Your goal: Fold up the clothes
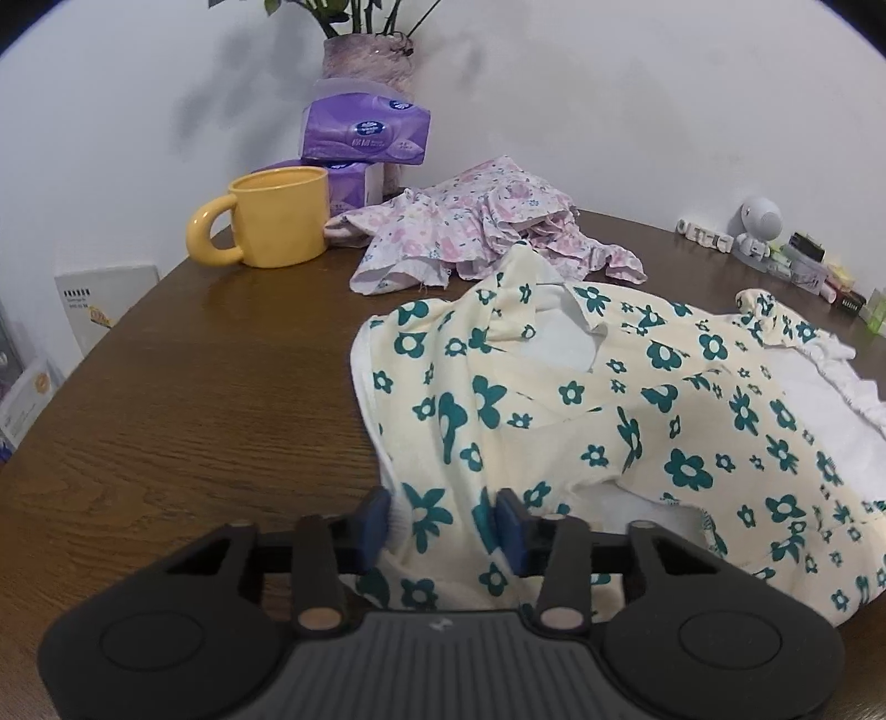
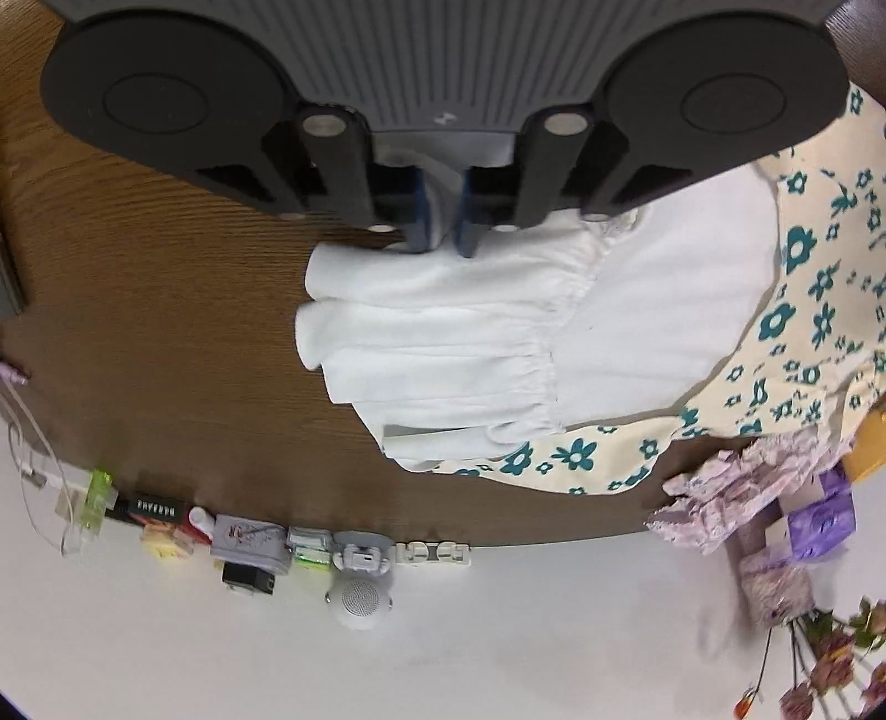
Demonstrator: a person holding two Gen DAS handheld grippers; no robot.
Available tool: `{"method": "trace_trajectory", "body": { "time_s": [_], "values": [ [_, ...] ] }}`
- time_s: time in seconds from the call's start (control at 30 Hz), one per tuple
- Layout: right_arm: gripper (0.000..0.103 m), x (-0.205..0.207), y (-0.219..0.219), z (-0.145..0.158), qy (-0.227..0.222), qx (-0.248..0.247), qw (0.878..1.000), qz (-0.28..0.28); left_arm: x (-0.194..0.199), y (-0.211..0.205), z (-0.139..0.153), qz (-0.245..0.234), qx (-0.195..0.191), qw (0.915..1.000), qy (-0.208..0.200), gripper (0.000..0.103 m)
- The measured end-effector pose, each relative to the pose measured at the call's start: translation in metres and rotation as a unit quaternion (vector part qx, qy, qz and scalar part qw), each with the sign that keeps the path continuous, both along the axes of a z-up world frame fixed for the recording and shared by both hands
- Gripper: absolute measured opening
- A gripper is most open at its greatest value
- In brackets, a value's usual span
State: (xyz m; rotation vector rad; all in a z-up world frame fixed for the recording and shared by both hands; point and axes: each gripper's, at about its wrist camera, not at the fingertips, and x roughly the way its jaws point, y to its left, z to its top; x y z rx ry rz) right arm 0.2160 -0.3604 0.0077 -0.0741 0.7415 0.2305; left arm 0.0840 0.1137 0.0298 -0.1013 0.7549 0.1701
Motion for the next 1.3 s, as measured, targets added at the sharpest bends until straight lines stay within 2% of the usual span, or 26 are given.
{"method": "trace_trajectory", "body": {
  "time_s": [0.13,0.37,0.57,0.73,0.77,0.83,0.87,1.03,1.3],
  "values": [
    [0.002,-0.005,0.004,0.002,-0.009,-0.028,0.999,-0.015,0.0,-0.006,0.0,-0.009,0.022,0.9997,0.003,0.024],
    [0.002,-0.014,-0.001,0.004,-0.002,-0.076,0.997,-0.024,0.001,-0.009,-0.001,-0.009,0.035,0.9993,0.004,0.024],
    [0.001,-0.016,-0.007,0.002,0.008,-0.088,0.995,-0.046,0.001,-0.01,-0.002,-0.009,0.038,0.9992,0.002,0.024],
    [0.004,-0.023,-0.018,0.008,-0.003,-0.038,0.997,-0.067,0.0,-0.009,-0.002,-0.009,0.034,0.9994,0.001,0.024],
    [0.008,-0.024,-0.022,0.009,-0.005,-0.026,0.997,-0.072,0.0,-0.008,-0.002,-0.008,0.033,0.9994,0.001,0.025],
    [0.027,-0.027,-0.03,0.013,-0.008,-0.003,0.997,-0.082,0.0,-0.007,-0.001,-0.006,0.023,0.9997,-0.001,0.025],
    [0.043,-0.028,-0.034,0.014,-0.01,0.009,0.996,-0.087,-0.001,-0.005,0.0,-0.004,0.014,0.9999,-0.003,0.025],
    [0.047,-0.027,-0.041,0.01,-0.009,0.026,0.995,-0.092,-0.006,0.003,0.006,0.01,-0.015,0.9997,-0.016,0.042],
    [0.048,-0.01,-0.039,-0.001,-0.015,0.035,0.997,-0.065,-0.008,-0.001,0.002,0.004,-0.006,0.9999,-0.009,0.042]
  ]
}}
